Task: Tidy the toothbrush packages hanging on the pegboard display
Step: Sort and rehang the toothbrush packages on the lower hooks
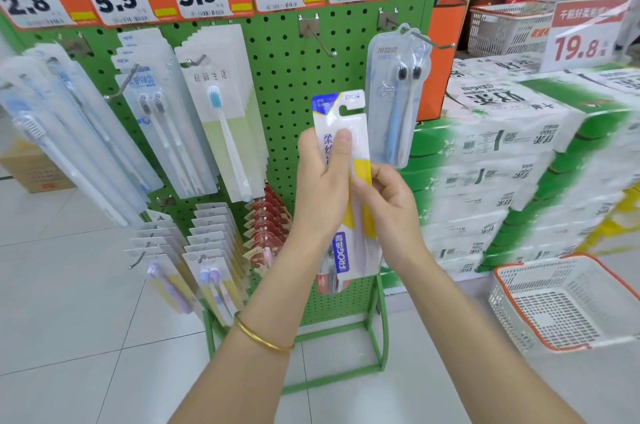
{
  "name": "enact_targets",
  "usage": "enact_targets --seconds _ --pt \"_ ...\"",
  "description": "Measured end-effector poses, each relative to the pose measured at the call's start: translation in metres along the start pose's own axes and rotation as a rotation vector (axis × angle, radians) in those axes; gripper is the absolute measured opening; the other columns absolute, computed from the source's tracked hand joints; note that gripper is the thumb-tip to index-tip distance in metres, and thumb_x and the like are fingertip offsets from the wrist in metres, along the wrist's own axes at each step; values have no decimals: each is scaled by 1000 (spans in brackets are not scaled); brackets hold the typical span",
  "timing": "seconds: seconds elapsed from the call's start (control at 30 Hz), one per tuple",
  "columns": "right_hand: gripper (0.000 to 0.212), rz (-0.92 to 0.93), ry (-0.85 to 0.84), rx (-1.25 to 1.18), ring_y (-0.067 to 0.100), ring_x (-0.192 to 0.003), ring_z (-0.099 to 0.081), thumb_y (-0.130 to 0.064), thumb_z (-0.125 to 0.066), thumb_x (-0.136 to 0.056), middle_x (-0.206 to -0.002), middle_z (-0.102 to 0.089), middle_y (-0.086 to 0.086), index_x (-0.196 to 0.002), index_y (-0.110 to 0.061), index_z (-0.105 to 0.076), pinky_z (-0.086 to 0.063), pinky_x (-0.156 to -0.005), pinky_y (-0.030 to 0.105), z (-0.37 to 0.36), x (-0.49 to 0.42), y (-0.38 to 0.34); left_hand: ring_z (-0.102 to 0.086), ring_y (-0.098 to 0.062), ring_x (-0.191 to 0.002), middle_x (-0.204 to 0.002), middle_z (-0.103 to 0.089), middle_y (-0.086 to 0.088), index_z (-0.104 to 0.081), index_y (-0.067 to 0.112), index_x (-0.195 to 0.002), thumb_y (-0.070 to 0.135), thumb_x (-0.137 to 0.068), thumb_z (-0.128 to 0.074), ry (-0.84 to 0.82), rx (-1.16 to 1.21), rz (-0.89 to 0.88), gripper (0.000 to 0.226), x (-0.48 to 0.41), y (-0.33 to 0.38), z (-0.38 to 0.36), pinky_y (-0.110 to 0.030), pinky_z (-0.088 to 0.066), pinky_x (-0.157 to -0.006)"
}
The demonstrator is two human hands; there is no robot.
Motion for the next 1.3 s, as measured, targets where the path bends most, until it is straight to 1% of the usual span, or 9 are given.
enact_targets --seconds 0.2,0.37,0.5,0.63,0.77,0.87,1.0,1.13,1.3 --pt "20 -147 36 62 8 -72 -52 -5 -50 -96 -75 -59 -4 -84 -15 -62 -43 -67 21 24 23 26 -49 15 -75 -85 -49 19 -44 16 -105 33 -99 -45 -43 -120 80 18 14 -48 -14 -9 -39 -71" --pt "19 -327 99 -297 11 -70 -64 -5 -45 -98 -77 -69 1 -91 -9 -63 -52 -66 22 34 22 39 -39 29 -91 -103 -40 23 -38 9 -127 14 -99 -45 -254 -202 42 29 39 -67 -33 1 -33 -80" --pt "19 -403 118 -443 18 -73 -67 -6 -43 -98 -83 -71 9 -95 -3 -61 -58 -71 29 46 16 40 -45 0 -112 -124 -47 9 -31 15 -139 17 -97 -50 -421 -243 71 46 51 -77 -40 -15 -37 -94" --pt "17 -440 181 -408 20 -72 -65 -10 -45 -99 -83 -67 11 -93 -5 -60 -56 -74 36 61 10 43 -44 -6 -118 -133 -44 6 -21 22 -145 21 -94 -57 -642 -360 192 62 62 -84 -39 -9 -37 -85" --pt "17 -444 232 -384 16 -66 -62 -10 -47 -98 -75 -65 7 -87 -7 -59 -55 -70 32 69 7 47 -52 -16 -113 -129 -48 4 -11 28 -146 26 -83 -72 -794 -502 274 88 67 -94 -33 -31 -46 -93" --pt "17 -450 251 -373 16 -63 -61 -10 -47 -99 -71 -65 5 -85 -7 -58 -55 -65 29 70 6 51 -52 -15 -108 -125 -46 5 -8 27 -146 26 -78 -77 -818 -556 308 97 72 -95 -34 -28 -45 -86" --pt "18 -443 270 -398 13 -57 -62 -9 -46 -99 -65 -66 3 -84 -7 -55 -56 -60 26 68 7 53 -44 -18 -128 -155 -23 -1 20 31 -147 26 -77 -78 -783 -648 318 120 72 -95 -33 -32 -44 -99" --pt "19 -422 281 -414 14 -57 -61 -10 -47 -99 -64 -65 3 -82 -8 -56 -55 -59 27 68 6 51 -59 -21 -85 -143 -38 -12 8 31 -146 24 -79 -75 -731 -743 214 107 70 -90 -34 -30 -48 -69" --pt "17 -449 264 -437 14 -54 -58 -11 -47 -99 -60 -61 2 -83 -8 -52 -54 -57 26 61 5 49 -46 -26 -127 -154 -20 -9 18 26 -147 36 -76 -77 -835 -815 268 119 72 -96 -38 -38 -43 -101"
Point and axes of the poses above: each hand's wrist, its own x-axis away from the middle knuckle, its own z-axis out of the back of the hand, y = z × x, the point moved 5 cm from there along -x, towards the middle knuckle
